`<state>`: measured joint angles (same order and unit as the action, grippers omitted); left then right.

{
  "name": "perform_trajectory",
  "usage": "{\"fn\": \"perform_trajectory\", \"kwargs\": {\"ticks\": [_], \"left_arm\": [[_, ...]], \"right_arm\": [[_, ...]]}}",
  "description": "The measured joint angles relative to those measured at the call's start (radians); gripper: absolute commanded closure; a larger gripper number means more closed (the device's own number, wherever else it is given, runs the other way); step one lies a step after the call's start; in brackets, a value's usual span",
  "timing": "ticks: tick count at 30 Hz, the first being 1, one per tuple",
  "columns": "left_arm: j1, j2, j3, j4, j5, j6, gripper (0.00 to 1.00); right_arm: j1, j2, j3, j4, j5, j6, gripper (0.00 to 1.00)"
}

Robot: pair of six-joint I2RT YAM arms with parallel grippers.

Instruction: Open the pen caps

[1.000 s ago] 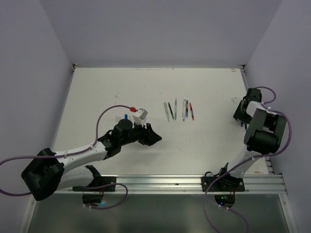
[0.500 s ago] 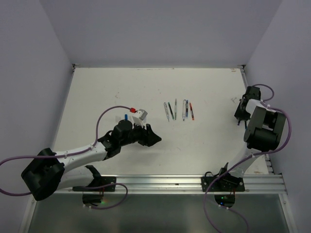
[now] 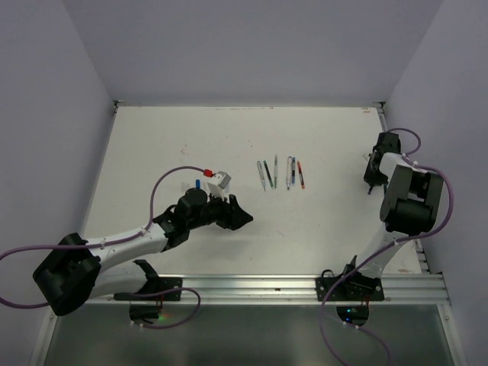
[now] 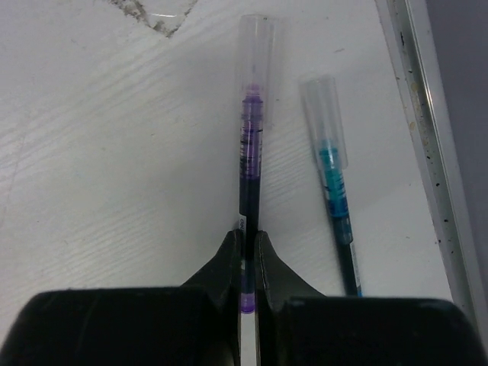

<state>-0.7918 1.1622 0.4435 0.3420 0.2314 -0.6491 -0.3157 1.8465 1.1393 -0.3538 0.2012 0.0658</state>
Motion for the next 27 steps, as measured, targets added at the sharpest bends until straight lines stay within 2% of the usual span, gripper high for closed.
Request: {"fn": "perform_trajectory", "kwargs": {"ticks": [8,15,20,27], "left_arm": [[0.026,0.0,0.026,-0.063,-0.017,0.007,0.37],[0.077,-0.001,0.115,-0.135,0.018,-0.01,0.39],[0.167,0.0,0.169,-0.153,0.083,-0.051,0.39],[0.281,0.031,0.223,-0.131,0.177,-0.142,0.32]], "right_arm": [[0.129,-0.071,-0.018,-0.08,0.041,0.051,1.0],[0.256,-0.388,-0.098,-0.138,0.008,0.131,1.0],[0.414,-0.544,-0.2,-0.139,-0.103,0.169,1.0],[0.696,-0.578,-0.272,-0.082,-0.311,0.211,1.0]]}}
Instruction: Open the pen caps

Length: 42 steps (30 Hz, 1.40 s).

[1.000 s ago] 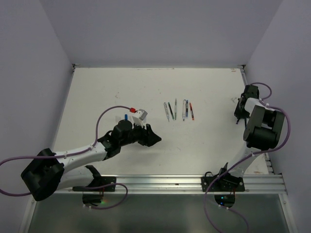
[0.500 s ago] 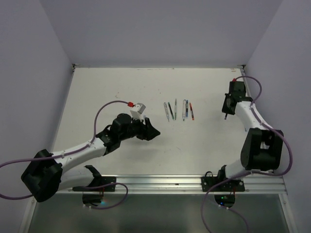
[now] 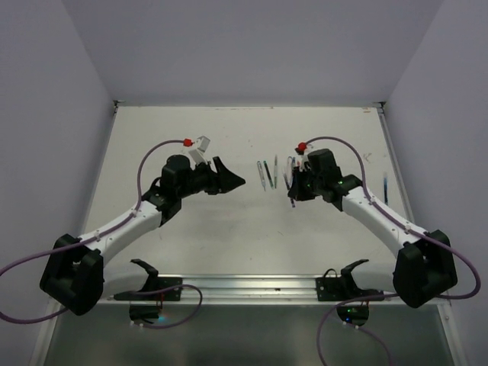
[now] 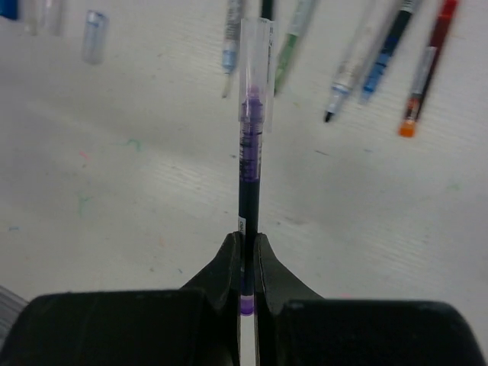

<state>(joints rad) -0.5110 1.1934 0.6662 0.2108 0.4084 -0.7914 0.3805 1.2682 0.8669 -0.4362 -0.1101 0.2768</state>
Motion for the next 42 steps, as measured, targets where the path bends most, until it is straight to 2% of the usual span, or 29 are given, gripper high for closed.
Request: {"fn": "perform_trajectory", "kwargs": {"ticks": [7,12,32,42], "left_arm": [[0.001,0.083,0.044,0.029,0.054,-0.071,0.33],[0.003,0.11,0.05,0.033,0.056,-0.089,0.34],[0.005,0.131,0.039,0.104,0.061,-0.152,0.37],[0.005,0.132,0.014,0.124,0.068,-0.164,0.49]], "right_arm": [[0.217,0.0,-0.013,0.109,-0.092,0.048,1.0],[0.299,0.001,-0.014,0.167,-0.103,0.084,1.0],[0.428,-0.027,-0.015,0.202,-0.091,0.161,1.0],[0.477,-0.026,-0.015,0.22,-0.041,0.179,1.0]]}}
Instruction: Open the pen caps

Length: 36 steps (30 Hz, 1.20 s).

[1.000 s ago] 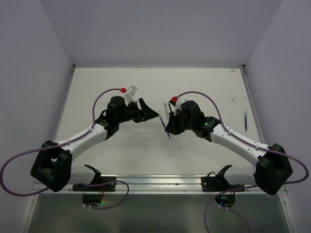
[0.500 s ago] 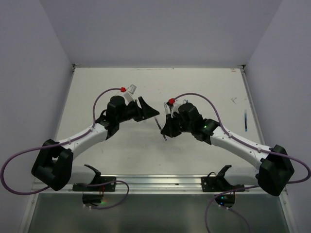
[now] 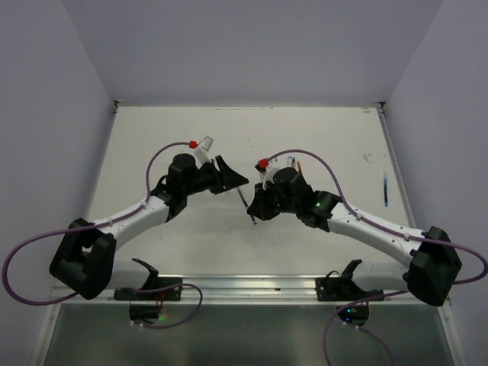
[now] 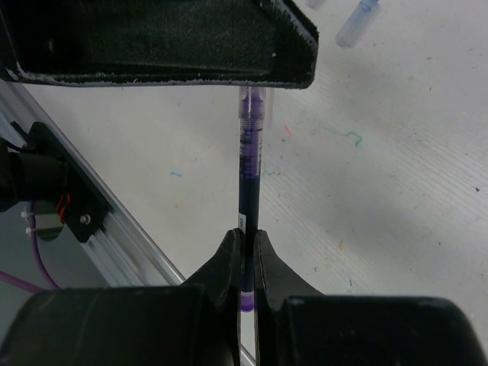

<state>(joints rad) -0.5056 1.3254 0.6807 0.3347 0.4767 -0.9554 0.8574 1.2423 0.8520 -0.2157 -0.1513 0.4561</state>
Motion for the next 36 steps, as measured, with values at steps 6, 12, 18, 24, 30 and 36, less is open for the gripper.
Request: {"fn": "perform_trajectory", "kwargs": {"ticks": [6,12,18,24,30,36], "left_arm": [[0.0,0.0,-0.025,0.005,0.009,-0.015,0.57],[0.0,0.0,-0.025,0.019,0.012,-0.032,0.74],[0.0,0.0,-0.025,0.032,0.02,-0.057,1.0],[0.001,0.0,-0.034,0.062,0.034,-0.071,1.0],[0.001,0.0,-0.044,0.069,0.05,-0.084,1.0],[0.002,0.0,-0.044,0.067,0.049,-0.082,1.0]], "right_arm": [[0.0,0.0,0.0,0.011,0.029,0.008,1.0],[0.0,0.001,0.0,0.022,0.029,0.016,1.0],[0.0,0.001,0.0,0.023,0.029,0.015,0.87],[0.0,0.013,0.006,0.025,0.03,0.004,0.61],[0.0,0.092,0.065,0.024,0.031,-0.007,0.63],[0.0,0.127,0.09,0.029,0.029,-0.011,1.0]]}}
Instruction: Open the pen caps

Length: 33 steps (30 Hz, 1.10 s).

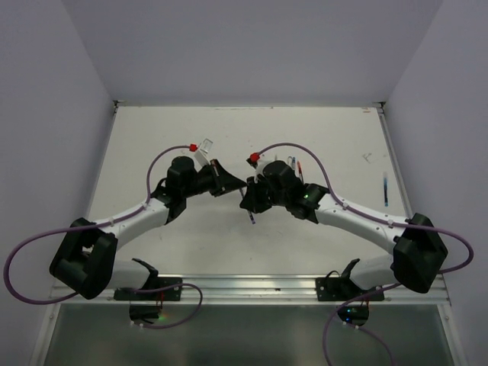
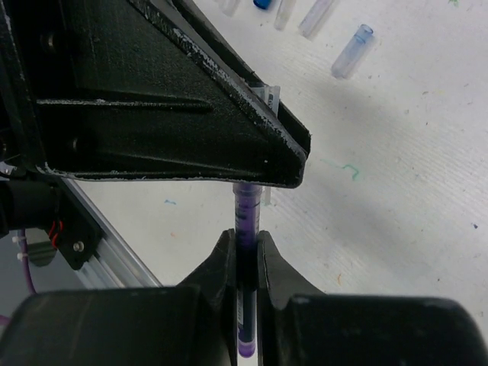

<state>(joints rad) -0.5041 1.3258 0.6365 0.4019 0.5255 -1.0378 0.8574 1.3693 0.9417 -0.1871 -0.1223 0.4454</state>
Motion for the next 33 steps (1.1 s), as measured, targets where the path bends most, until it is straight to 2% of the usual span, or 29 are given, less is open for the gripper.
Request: {"fn": "perform_trajectory", "kwargs": {"ticks": [7,12,17,21,25,30,33], "left_arm": [[0.011,0.012,0.006,-0.037,0.0,0.004,1.0],[0.023,0.056,0.048,-0.112,0.022,0.002,1.0],[0.125,0.072,0.128,-0.135,-0.117,0.001,1.0],[0.131,0.072,0.147,-0.142,-0.17,0.004,1.0],[0.132,0.06,0.154,-0.216,-0.221,0.054,1.0],[0.163,-0.031,0.145,-0.366,-0.331,0.179,1.0],[0.207,-0.087,0.125,-0.446,-0.413,0.254,1.0]], "right_arm": [[0.015,-0.005,-0.053,0.064,0.016,0.037,1.0],[0.07,-0.032,-0.129,0.129,0.114,0.084,1.0],[0.177,-0.049,-0.211,0.072,0.154,0.137,1.0],[0.199,-0.048,-0.23,0.048,0.186,0.167,1.0],[0.199,-0.061,-0.224,0.007,0.248,0.167,1.0],[0.147,-0.07,-0.125,-0.119,0.328,0.123,1.0],[-0.009,-0.088,-0.086,-0.138,0.303,0.079,1.0]]}}
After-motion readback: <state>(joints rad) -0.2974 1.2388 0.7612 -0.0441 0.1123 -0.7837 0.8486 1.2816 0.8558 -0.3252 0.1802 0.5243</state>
